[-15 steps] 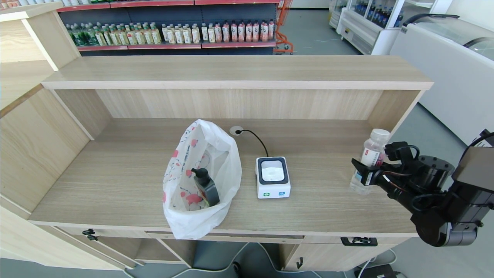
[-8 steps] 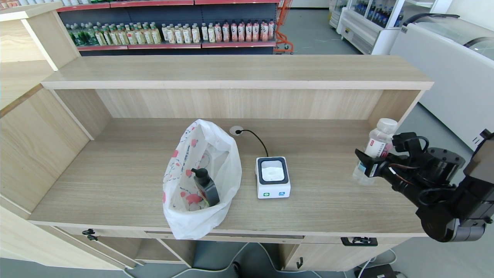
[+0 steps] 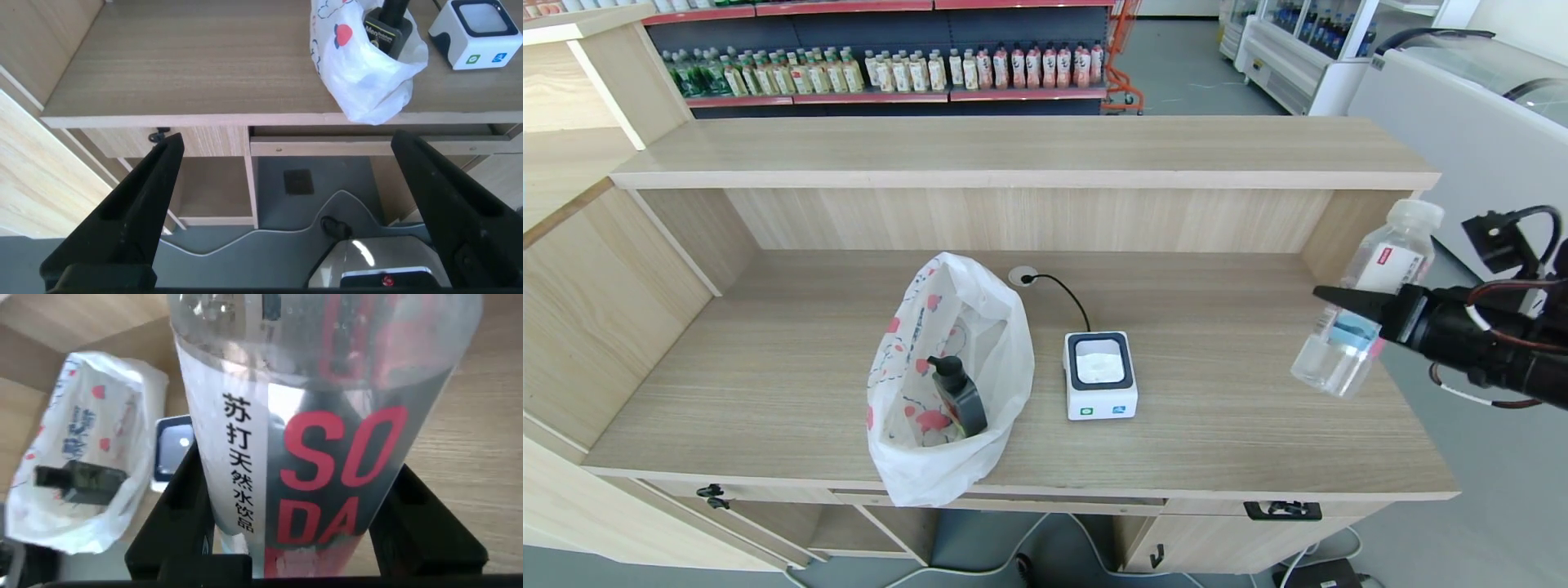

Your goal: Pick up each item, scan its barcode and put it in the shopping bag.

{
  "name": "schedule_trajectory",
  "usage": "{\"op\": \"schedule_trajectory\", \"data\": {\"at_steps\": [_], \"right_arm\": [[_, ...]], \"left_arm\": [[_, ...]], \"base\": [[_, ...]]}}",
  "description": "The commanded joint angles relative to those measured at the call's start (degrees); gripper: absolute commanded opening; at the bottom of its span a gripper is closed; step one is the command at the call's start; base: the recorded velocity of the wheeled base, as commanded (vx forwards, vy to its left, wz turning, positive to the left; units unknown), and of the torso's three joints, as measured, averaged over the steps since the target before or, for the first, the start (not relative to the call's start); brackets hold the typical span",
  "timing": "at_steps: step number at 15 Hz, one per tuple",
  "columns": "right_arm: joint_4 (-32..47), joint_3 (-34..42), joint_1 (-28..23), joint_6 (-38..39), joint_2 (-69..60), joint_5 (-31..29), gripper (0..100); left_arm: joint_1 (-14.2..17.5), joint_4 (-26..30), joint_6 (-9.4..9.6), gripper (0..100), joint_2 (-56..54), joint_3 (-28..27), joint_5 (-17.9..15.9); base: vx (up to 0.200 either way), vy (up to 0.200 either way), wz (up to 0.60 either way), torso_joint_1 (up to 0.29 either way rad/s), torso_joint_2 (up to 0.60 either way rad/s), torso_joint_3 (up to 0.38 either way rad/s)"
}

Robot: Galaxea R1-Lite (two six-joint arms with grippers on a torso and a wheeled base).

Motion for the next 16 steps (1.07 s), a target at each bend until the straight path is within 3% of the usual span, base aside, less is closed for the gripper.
{"op": "schedule_trajectory", "data": {"at_steps": [1, 2, 5, 8, 11, 13, 16], "right_arm": [[4.7, -1.1, 5.2, 4.0, -15.5, 7.1, 0], [5.1, -2.3, 9.4, 4.6, -18.2, 8.9, 0], [10.0, -7.1, 20.1, 4.5, -23.2, 4.5, 0], [18.0, -7.9, 24.1, 5.5, -28.7, 5.1, 0], [18.3, -10.9, 26.1, 17.1, -29.6, 15.8, 0], [18.6, -11.7, 29.8, 18.0, -29.9, 21.5, 0], [19.7, -15.1, 39.0, 21.6, -30.0, 22.9, 0]], "left_arm": [[0.0, 0.0, 0.0, 100, 0.0, 0.0, 0.0], [0.0, 0.0, 0.0, 100, 0.0, 0.0, 0.0], [0.0, 0.0, 0.0, 100, 0.0, 0.0, 0.0], [0.0, 0.0, 0.0, 100, 0.0, 0.0, 0.0], [0.0, 0.0, 0.0, 100, 0.0, 0.0, 0.0], [0.0, 0.0, 0.0, 100, 0.0, 0.0, 0.0], [0.0, 0.0, 0.0, 100, 0.0, 0.0, 0.0]], "base": [[0.0, 0.0, 0.0, 0.0, 0.0, 0.0], [0.0, 0.0, 0.0, 0.0, 0.0, 0.0], [0.0, 0.0, 0.0, 0.0, 0.0, 0.0], [0.0, 0.0, 0.0, 0.0, 0.0, 0.0], [0.0, 0.0, 0.0, 0.0, 0.0, 0.0], [0.0, 0.0, 0.0, 0.0, 0.0, 0.0], [0.0, 0.0, 0.0, 0.0, 0.0, 0.0]]}}
